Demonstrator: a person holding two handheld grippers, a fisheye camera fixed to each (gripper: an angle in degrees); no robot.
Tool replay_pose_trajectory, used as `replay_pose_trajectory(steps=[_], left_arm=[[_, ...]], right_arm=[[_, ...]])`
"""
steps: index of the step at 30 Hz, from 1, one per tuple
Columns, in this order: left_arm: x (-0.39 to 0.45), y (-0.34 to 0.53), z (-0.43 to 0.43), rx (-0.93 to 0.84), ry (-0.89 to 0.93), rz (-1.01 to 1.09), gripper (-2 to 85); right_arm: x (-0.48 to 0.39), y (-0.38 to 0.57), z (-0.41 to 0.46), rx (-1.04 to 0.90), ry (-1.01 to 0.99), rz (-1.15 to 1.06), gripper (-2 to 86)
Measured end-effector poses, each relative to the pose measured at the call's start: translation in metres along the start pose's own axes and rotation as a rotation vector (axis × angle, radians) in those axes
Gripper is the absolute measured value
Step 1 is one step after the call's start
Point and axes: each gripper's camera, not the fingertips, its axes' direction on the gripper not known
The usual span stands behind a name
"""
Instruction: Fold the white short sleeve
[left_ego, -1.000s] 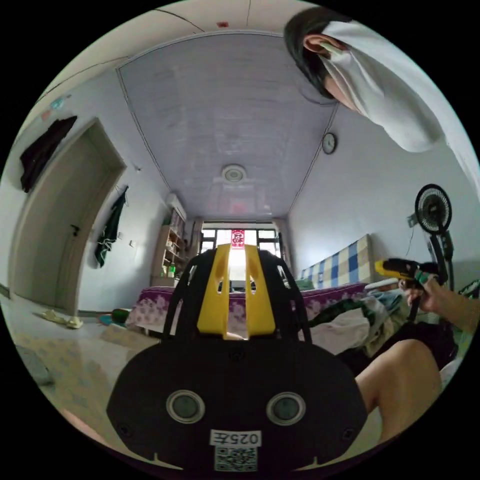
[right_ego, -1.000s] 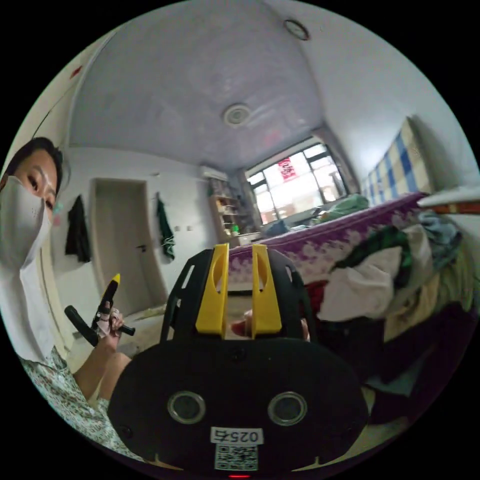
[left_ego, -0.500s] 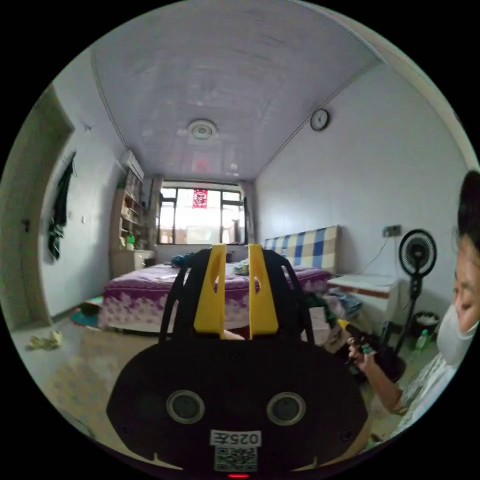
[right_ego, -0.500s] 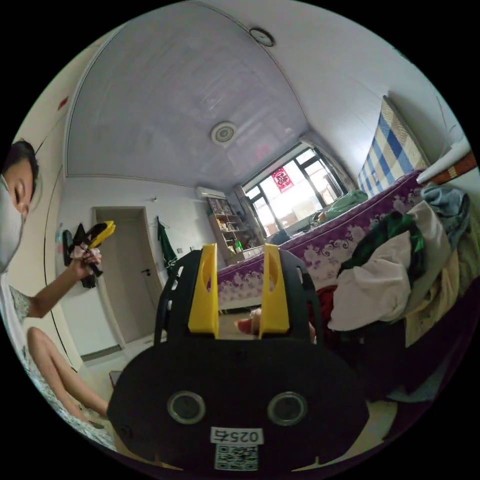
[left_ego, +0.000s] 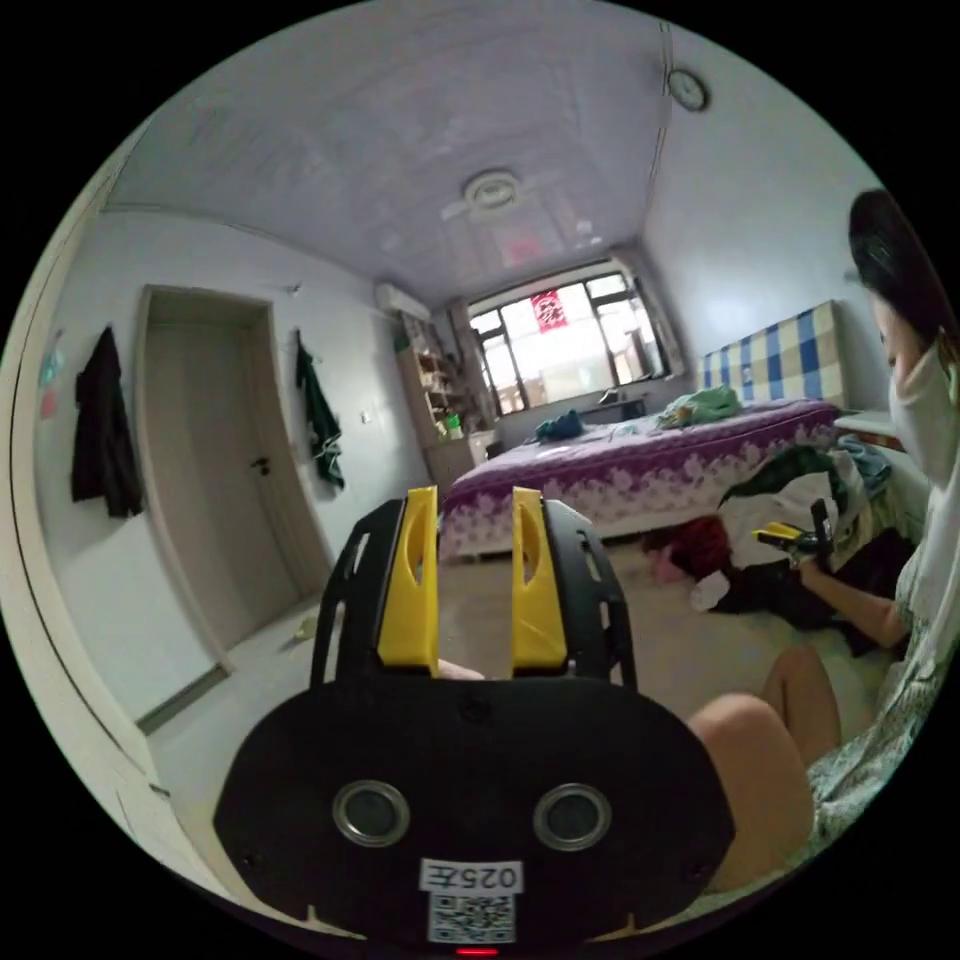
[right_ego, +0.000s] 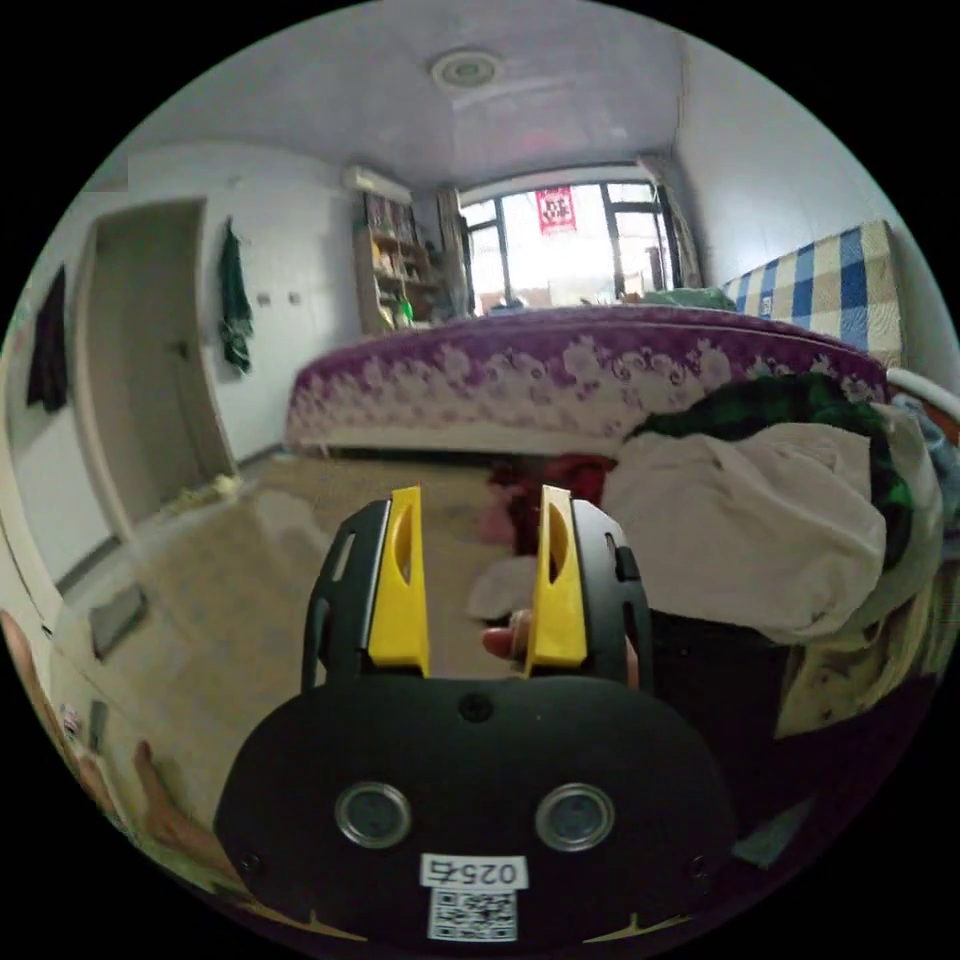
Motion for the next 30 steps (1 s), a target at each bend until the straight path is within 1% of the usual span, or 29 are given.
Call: replay_pose_trajectory(steps=[1, 3, 4, 6, 7, 8, 9, 10, 12, 13, 14, 15, 16, 17, 18, 19, 20, 21, 22, 24, 25, 26, 27, 28, 30], left_arm=[[0.001, 0.012, 0.002, -0.015, -0.012, -0.016, 7.5], [0.018, 0.058, 0.021, -0.070, -0.055, -0.017, 7.9], [0.024, 0.067, 0.029, -0.087, -0.066, -0.002, 8.0], [0.046, 0.098, 0.074, -0.131, -0.098, 0.018, 8.3], [0.050, 0.104, 0.090, -0.144, -0.093, 0.009, 8.4], [0.054, 0.112, 0.126, -0.146, -0.066, -0.027, 8.5], [0.056, 0.114, 0.170, -0.139, -0.016, -0.035, 8.5], [0.056, 0.113, 0.197, -0.139, 0.020, -0.028, 8.5], [0.059, 0.092, 0.324, -0.088, 0.205, 0.092, 8.5], [0.060, 0.084, 0.359, -0.055, 0.269, 0.120, 8.6], [0.063, 0.067, 0.429, 0.020, 0.407, 0.166, 8.7], [0.067, 0.047, 0.501, 0.087, 0.539, 0.175, 9.2], [0.070, 0.037, 0.536, 0.116, 0.596, 0.186, 9.5], [0.079, 0.019, 0.603, 0.158, 0.685, 0.189, 10.1], [0.088, 0.002, 0.664, 0.196, 0.780, 0.201, 10.9], [0.094, -0.005, 0.692, 0.214, 0.821, 0.214, 11.2], [0.106, -0.016, 0.742, 0.226, 0.871, 0.213, 11.8], [0.118, -0.022, 0.786, 0.215, 0.940, 0.198, 12.3], [0.124, -0.023, 0.806, 0.198, 0.981, 0.177, 12.5], [0.155, -0.012, 0.863, 0.113, 1.109, 0.106, 13.2], [0.163, -0.007, 0.875, 0.074, 1.140, 0.062, 13.4], [0.179, 0.008, 0.896, -0.033, 1.218, -0.063, 13.8], [0.198, 0.028, 0.918, -0.183, 1.312, -0.208, 14.1], [0.208, 0.040, 0.927, -0.263, 1.344, -0.271, 14.1], [0.244, 0.086, 0.953, -0.545, 1.434, -0.528, 14.5]], right_arm=[[0.003, -0.002, 0.010, -0.017, 0.060, -0.020, 16.2], [0.017, -0.021, 0.046, -0.100, 0.282, -0.119, 16.5], [0.021, -0.028, 0.054, -0.127, 0.326, -0.147, 16.6], [0.032, -0.054, 0.083, -0.195, 0.513, -0.253, 16.7], [0.035, -0.061, 0.092, -0.219, 0.544, -0.274, 16.7], [0.043, -0.075, 0.113, -0.281, 0.608, -0.288, 16.6], [0.052, -0.086, 0.137, -0.346, 0.628, -0.296, 16.4], [0.058, -0.092, 0.150, -0.380, 0.640, -0.288, 16.3], [0.077, -0.105, 0.207, -0.547, 0.657, -0.264, 15.5], [0.080, -0.106, 0.220, -0.581, 0.677, -0.264, 15.2], [0.079, -0.107, 0.239, -0.631, 0.678, -0.293, 12.7], [0.073, -0.110, 0.249, -0.619, 0.703, -0.312, 8.6], [0.069, -0.112, 0.251, -0.596, 0.731, -0.320, 6.0], [0.059, -0.118, 0.255, -0.572, 0.749, -0.346, 0.8], [0.050, -0.126, 0.255, -0.545, 0.759, -0.326, 0.1], [0.044, -0.131, 0.253, -0.524, 0.747, -0.307, -0.2], [0.032, -0.141, 0.246, -0.475, 0.710, -0.268, -0.5], [0.017, -0.152, 0.238, -0.437, 0.672, -0.247, -0.7], [0.008, -0.158, 0.234, -0.421, 0.642, -0.247, -0.7], [-0.032, -0.178, 0.220, -0.410, 0.498, -0.266, -0.8], [-0.041, -0.182, 0.218, -0.418, 0.478, -0.267, -0.8], [-0.059, -0.190, 0.214, -0.424, 0.427, -0.268, -0.8], [-0.080, -0.195, 0.212, -0.427, 0.398, -0.349, -0.9], [-0.091, -0.197, 0.211, -0.424, 0.402, -0.391, -0.9], [-0.129, -0.200, 0.212, -0.459, 0.351, -0.608, -0.9]])
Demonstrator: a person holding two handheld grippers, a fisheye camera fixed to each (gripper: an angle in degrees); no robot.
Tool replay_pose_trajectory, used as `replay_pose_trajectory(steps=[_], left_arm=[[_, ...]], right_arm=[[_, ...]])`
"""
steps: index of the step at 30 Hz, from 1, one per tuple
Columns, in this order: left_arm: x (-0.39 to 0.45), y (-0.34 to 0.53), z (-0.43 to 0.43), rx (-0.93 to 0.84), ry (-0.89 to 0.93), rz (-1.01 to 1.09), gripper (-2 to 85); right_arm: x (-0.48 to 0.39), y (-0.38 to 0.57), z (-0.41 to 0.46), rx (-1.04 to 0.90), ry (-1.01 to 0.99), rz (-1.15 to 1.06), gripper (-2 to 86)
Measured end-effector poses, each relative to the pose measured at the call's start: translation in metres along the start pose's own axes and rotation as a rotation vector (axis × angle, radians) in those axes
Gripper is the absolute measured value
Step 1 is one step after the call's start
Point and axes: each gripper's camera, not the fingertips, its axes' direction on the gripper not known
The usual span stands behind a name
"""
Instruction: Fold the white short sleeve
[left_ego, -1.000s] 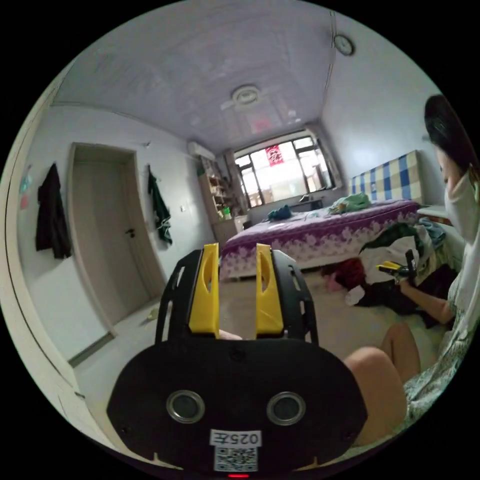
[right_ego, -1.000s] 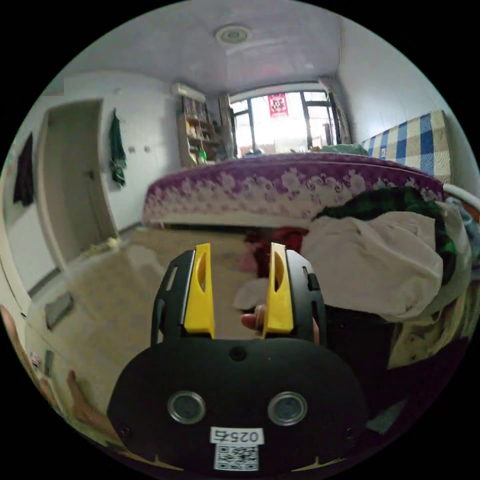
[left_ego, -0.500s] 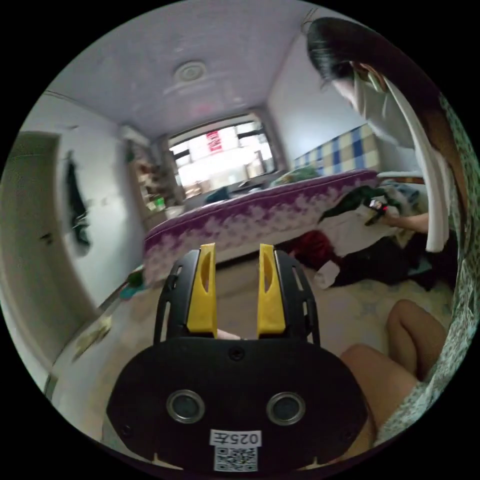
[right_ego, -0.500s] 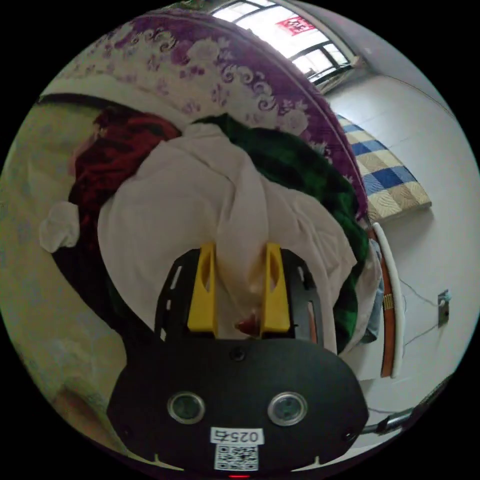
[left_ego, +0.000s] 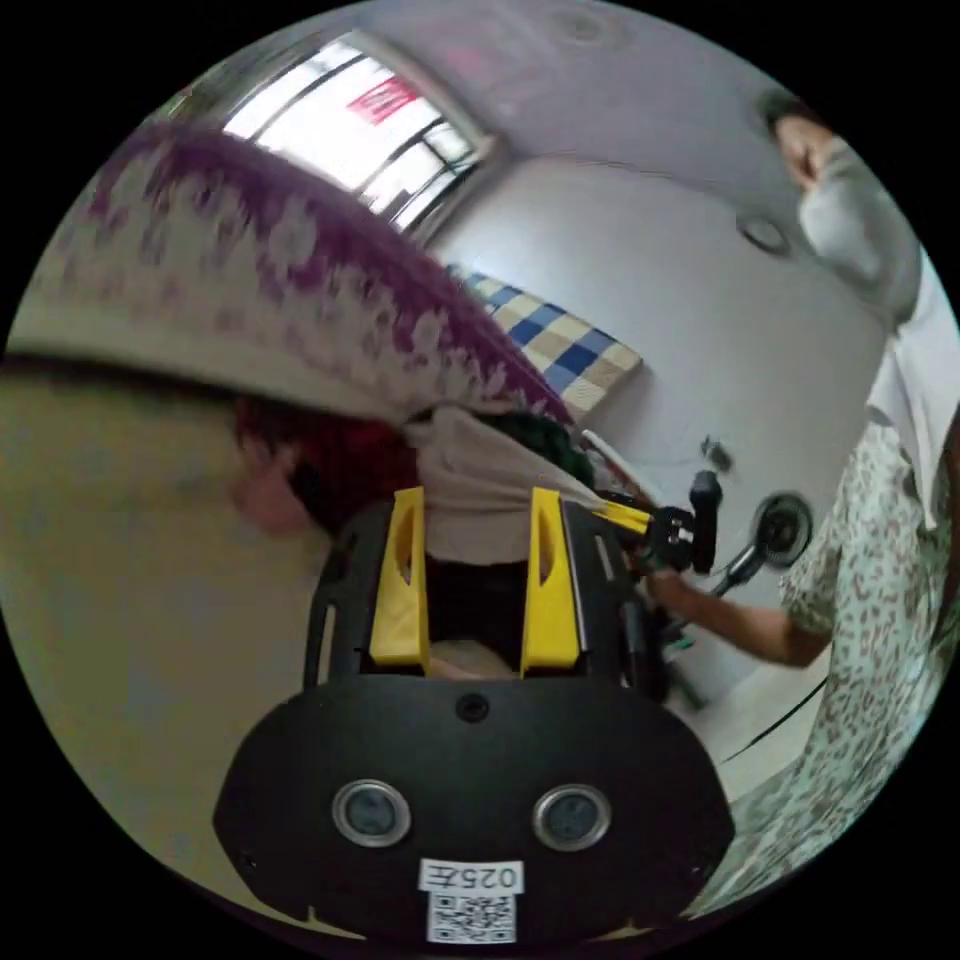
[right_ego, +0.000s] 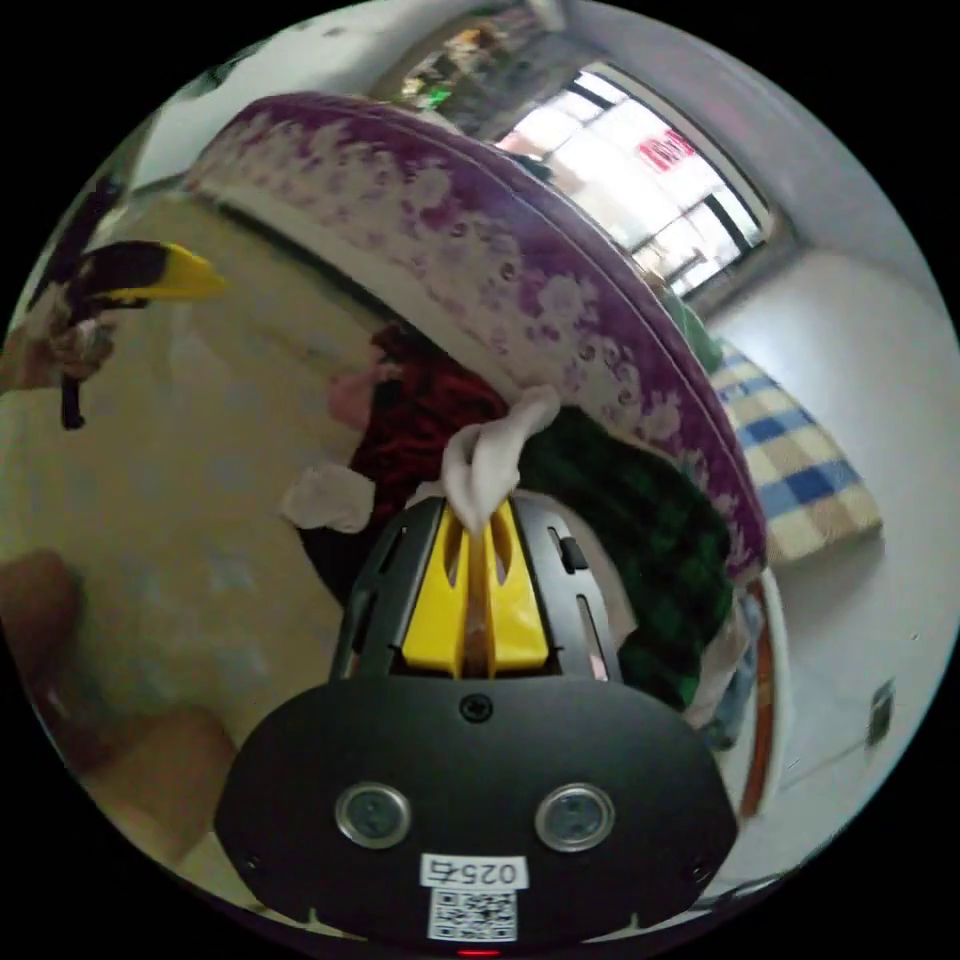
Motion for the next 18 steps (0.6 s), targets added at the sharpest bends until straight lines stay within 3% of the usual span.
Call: replay_pose_trajectory(steps=[6, 8, 10, 13, 16, 18], left_arm=[[-0.096, 0.025, 0.040, 0.070, 0.329, -0.765, 15.8], [-0.108, 0.004, 0.044, 0.041, 0.362, -0.785, 15.4], [-0.115, -0.020, 0.055, -0.095, 0.326, -0.782, 14.2], [-0.132, -0.034, 0.072, -0.278, 0.446, -0.804, 8.3], [-0.145, -0.025, 0.047, -0.279, 0.550, -0.825, 3.6], [-0.152, -0.020, 0.007, -0.173, 0.640, -0.781, 1.6]], right_arm=[[0.016, -0.020, -0.012, -0.058, -0.294, -0.133, -0.9], [0.025, -0.022, -0.018, -0.055, -0.344, -0.182, -0.9], [0.029, -0.022, -0.025, -0.046, -0.397, -0.218, -0.9], [0.036, -0.015, -0.032, -0.036, -0.454, -0.236, -0.9], [0.051, 0.002, -0.029, -0.029, -0.530, -0.186, -0.9], [0.059, 0.022, -0.019, -0.010, -0.590, -0.122, -0.9]])
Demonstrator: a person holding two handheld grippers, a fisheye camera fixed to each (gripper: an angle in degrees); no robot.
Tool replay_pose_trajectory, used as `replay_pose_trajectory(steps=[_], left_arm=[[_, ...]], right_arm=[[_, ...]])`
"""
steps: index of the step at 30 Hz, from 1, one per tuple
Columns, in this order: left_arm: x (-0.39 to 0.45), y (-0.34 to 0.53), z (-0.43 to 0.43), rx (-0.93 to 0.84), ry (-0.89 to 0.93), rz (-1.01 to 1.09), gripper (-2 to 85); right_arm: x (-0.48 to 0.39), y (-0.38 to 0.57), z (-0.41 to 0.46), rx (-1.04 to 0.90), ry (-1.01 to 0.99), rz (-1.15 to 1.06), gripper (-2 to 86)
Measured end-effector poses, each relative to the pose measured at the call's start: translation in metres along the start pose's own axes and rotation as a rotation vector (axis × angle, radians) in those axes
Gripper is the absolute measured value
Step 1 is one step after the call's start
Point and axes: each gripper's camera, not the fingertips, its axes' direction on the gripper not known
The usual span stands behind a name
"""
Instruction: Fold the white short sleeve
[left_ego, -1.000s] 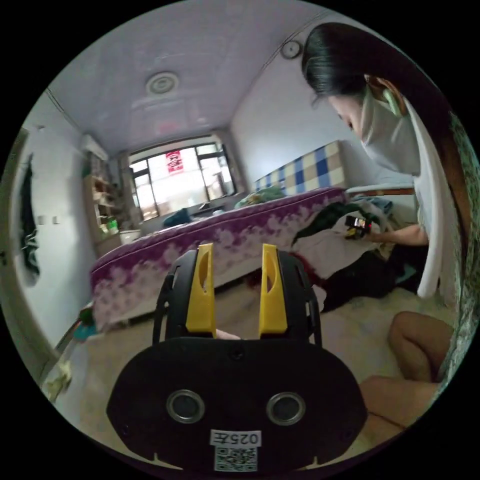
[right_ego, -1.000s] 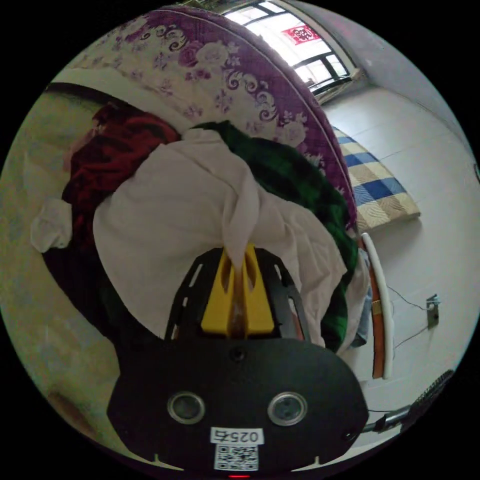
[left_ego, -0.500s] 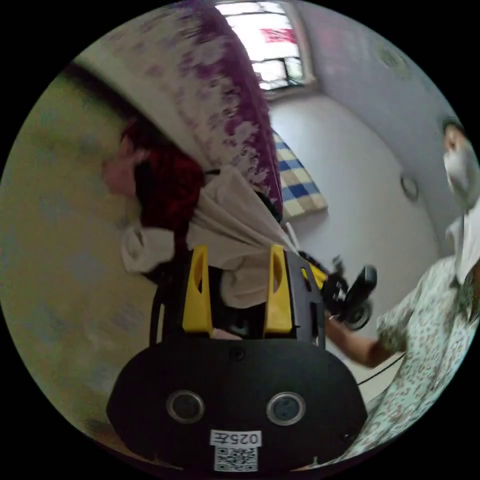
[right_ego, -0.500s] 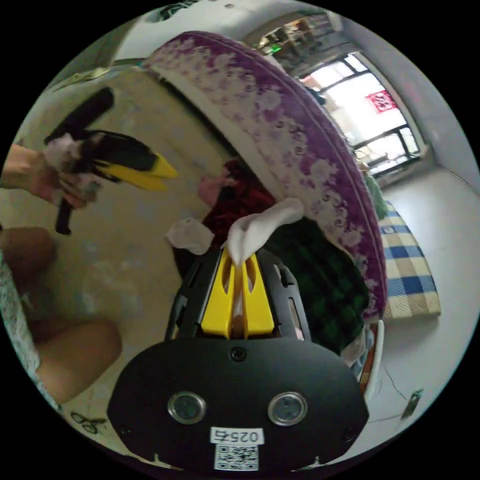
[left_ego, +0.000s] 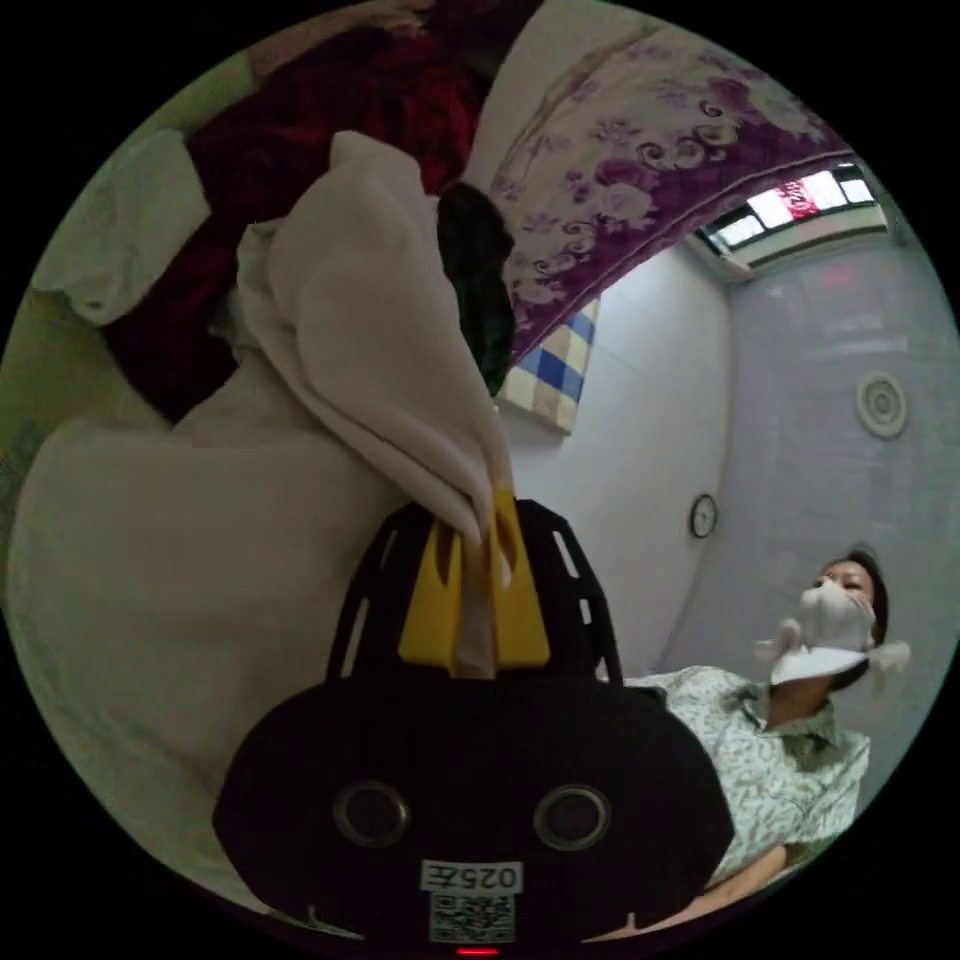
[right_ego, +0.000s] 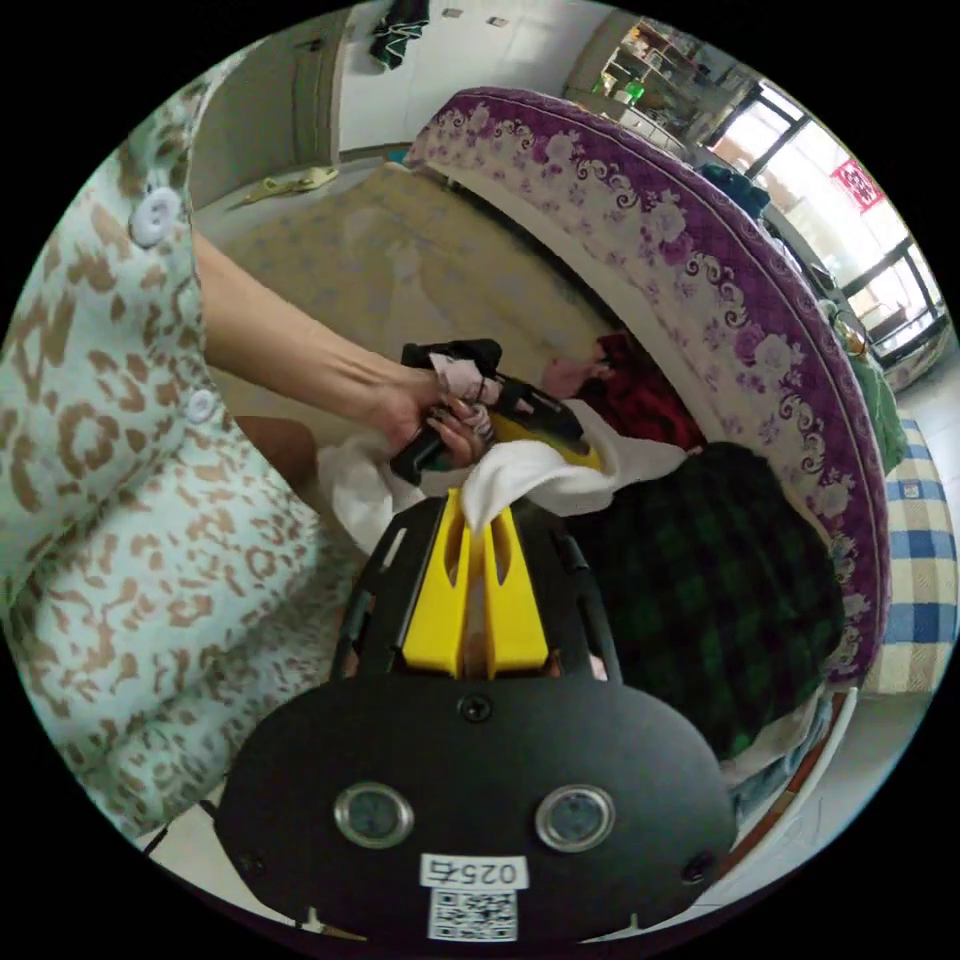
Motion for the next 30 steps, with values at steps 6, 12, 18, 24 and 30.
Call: replay_pose_trajectory(steps=[6, 12, 18, 24, 30], left_arm=[[0.076, 0.060, -0.054, -0.161, 0.231, 0.414, -0.3], [0.236, 0.192, -0.114, -0.358, 0.295, 0.944, -0.5], [0.397, 0.371, -0.159, -0.539, 0.262, 1.356, -0.3], [0.447, 0.555, -0.119, -0.823, 0.341, 1.391, -0.2], [0.430, 0.671, -0.080, -0.907, 0.232, 1.319, -0.2]], right_arm=[[0.030, 0.050, 0.005, 0.271, -0.348, 0.205, 0.1], [0.049, 0.147, -0.030, 0.577, -0.778, 0.372, 10.2], [0.018, 0.238, -0.132, 0.729, -0.642, 0.342, 17.5], [0.005, 0.257, -0.166, 0.982, -0.763, 0.184, 18.6], [-0.019, 0.189, -0.152, 0.856, -1.453, -0.086, 21.2]])
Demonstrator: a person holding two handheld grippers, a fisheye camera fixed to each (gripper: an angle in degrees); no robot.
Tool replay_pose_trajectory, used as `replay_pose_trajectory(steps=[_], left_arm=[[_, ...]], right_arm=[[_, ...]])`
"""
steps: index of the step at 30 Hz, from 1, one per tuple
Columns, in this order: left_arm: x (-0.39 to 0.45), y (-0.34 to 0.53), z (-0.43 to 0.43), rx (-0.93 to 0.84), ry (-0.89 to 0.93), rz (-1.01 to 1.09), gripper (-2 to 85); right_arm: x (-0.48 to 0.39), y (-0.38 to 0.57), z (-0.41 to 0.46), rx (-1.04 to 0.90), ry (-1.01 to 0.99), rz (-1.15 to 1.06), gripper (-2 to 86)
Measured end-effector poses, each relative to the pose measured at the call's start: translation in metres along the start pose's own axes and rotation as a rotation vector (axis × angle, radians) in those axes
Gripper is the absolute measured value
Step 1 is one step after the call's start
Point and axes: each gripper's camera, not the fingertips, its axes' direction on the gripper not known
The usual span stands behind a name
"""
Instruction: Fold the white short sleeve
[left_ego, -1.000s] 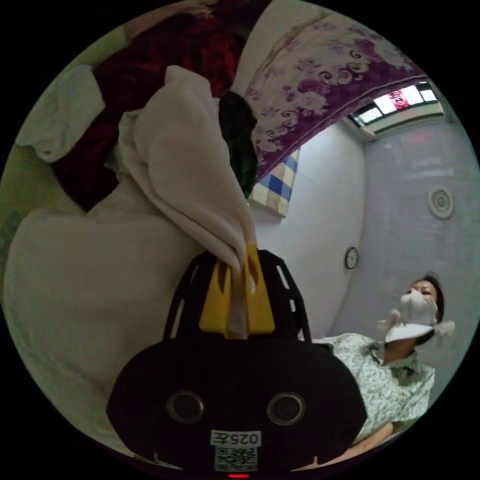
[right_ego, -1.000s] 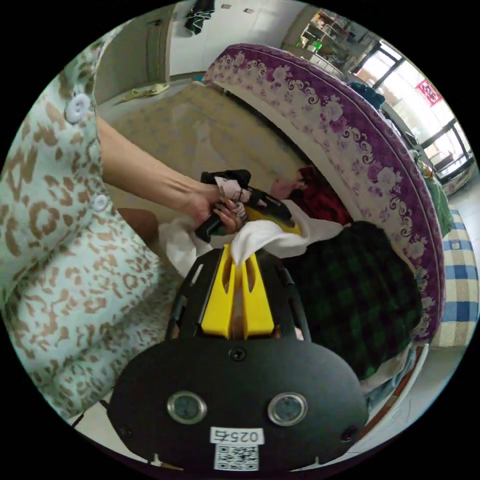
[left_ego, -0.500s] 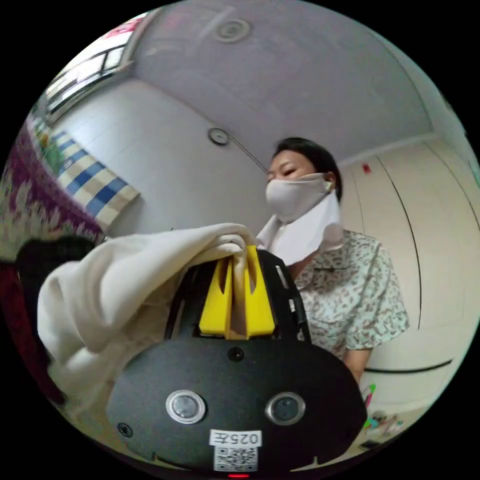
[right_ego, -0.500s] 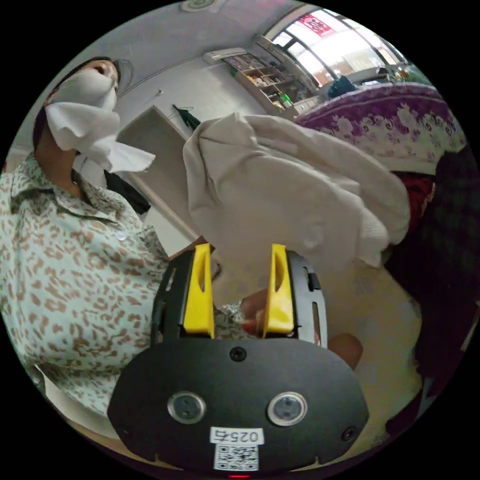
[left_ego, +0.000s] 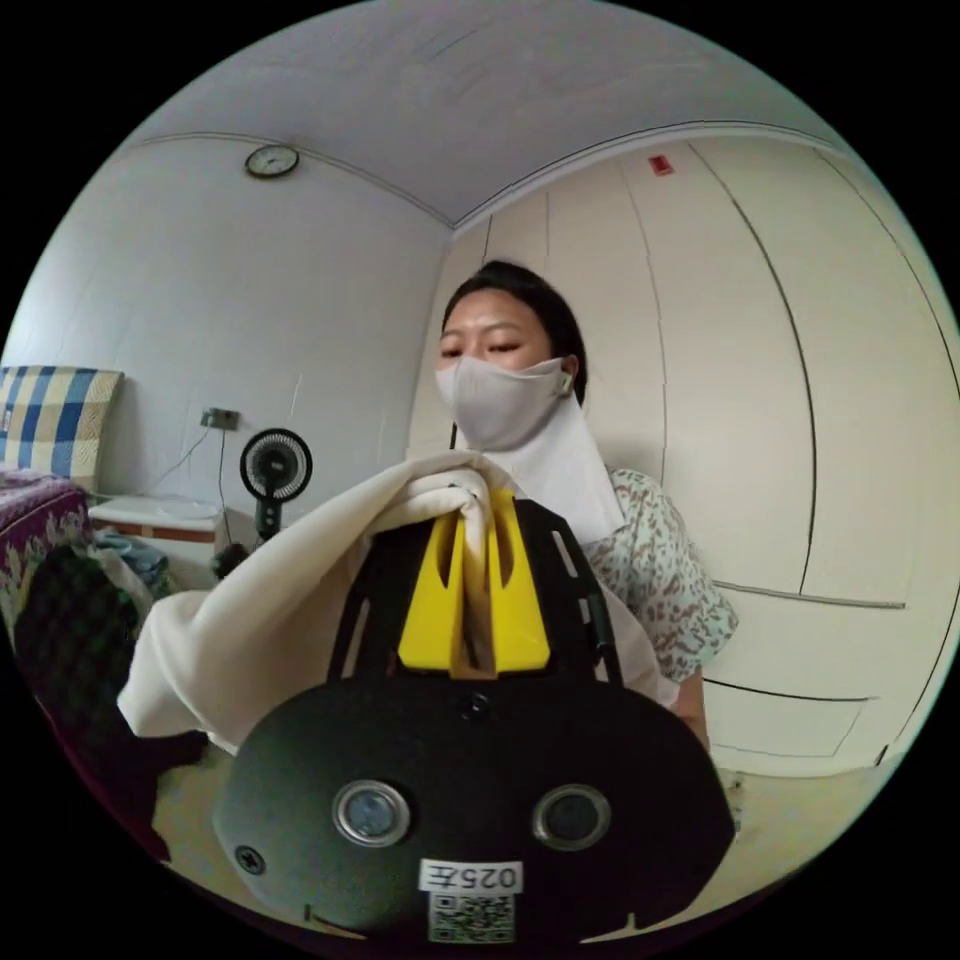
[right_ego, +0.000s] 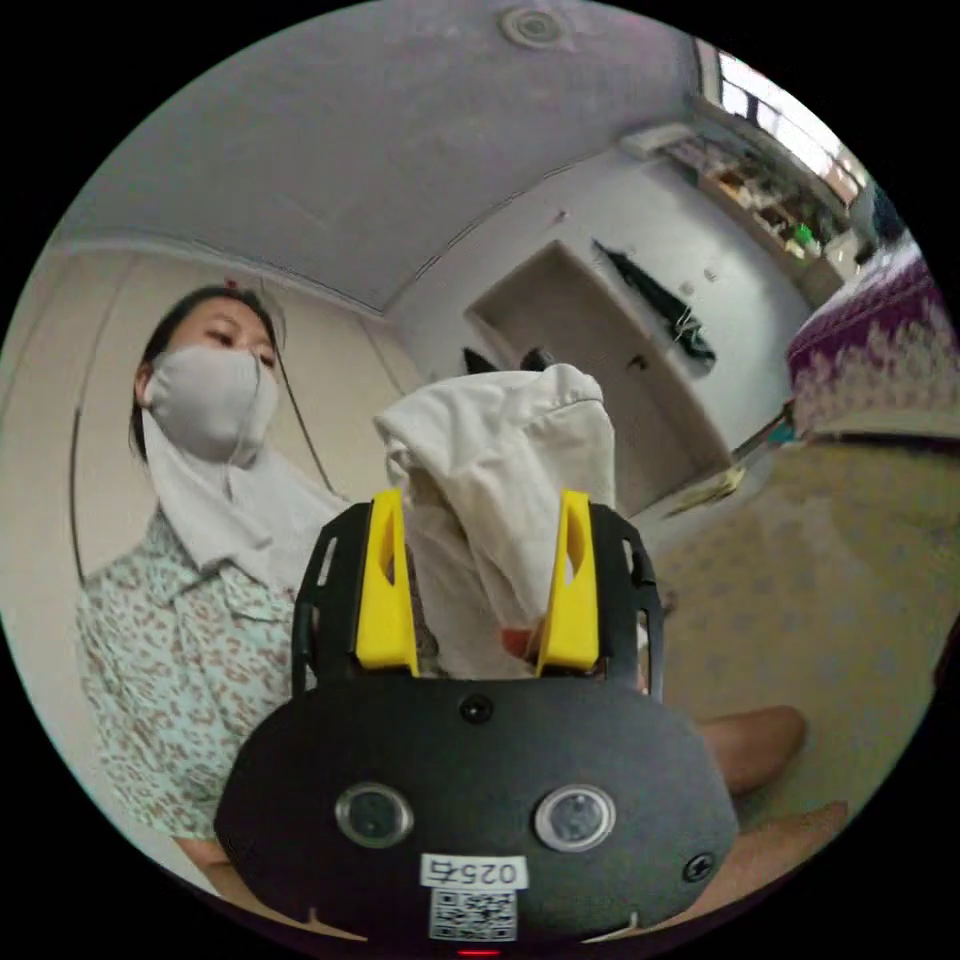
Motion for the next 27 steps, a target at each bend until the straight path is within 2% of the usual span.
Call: replay_pose_trajectory(steps=[4, 7, 9, 10, 11, 13, 16, 18, 20, 21, 24, 27], left_arm=[[0.006, 0.006, 0.049, -0.054, 0.071, -0.053, -0.4], [0.006, 0.011, 0.081, -0.117, 0.075, -0.092, -0.6], [0.007, 0.017, 0.093, -0.162, 0.045, -0.128, -0.7], [0.007, 0.019, 0.094, -0.166, 0.039, -0.135, -0.7], [0.008, 0.021, 0.094, -0.182, 0.031, -0.149, -0.7], [0.012, 0.020, 0.089, -0.204, -0.024, -0.165, -0.7], [0.014, 0.014, 0.061, -0.302, -0.292, -0.286, -0.4], [-0.003, 0.009, 0.021, -0.423, -0.690, -0.497, -0.1], [-0.013, -0.002, -0.012, -0.413, -0.952, -0.587, 0.3], [-0.010, -0.013, -0.029, -0.347, -1.041, -0.563, 0.6], [0.010, -0.031, -0.053, -0.117, -1.230, -0.429, 1.3], [0.022, -0.006, -0.027, -0.174, -1.457, -0.275, 3.3]], right_arm=[[0.045, 0.011, -0.008, 0.001, -0.065, 0.180, 22.2], [0.078, 0.027, -0.011, 0.035, -0.335, 0.310, 20.7], [0.087, 0.031, 0.000, 0.021, -0.433, 0.362, 15.8], [0.087, 0.029, 0.002, 0.011, -0.429, 0.355, 12.2], [0.083, 0.022, 0.003, 0.001, -0.415, 0.296, 5.0], [0.084, -0.004, -0.005, -0.008, -0.345, 0.254, 1.9], [0.095, -0.078, -0.045, 0.094, -0.135, 0.218, 0.4], [0.087, -0.157, -0.063, 0.070, 0.114, 0.078, -0.2], [0.061, -0.212, -0.051, -0.028, 0.319, -0.100, -0.3], [0.041, -0.237, -0.039, -0.054, 0.372, -0.216, -0.4], [-0.002, -0.263, 0.000, -0.102, 0.330, -0.416, -0.5], [-0.014, -0.236, 0.045, -0.258, 0.497, -0.504, -0.5]])
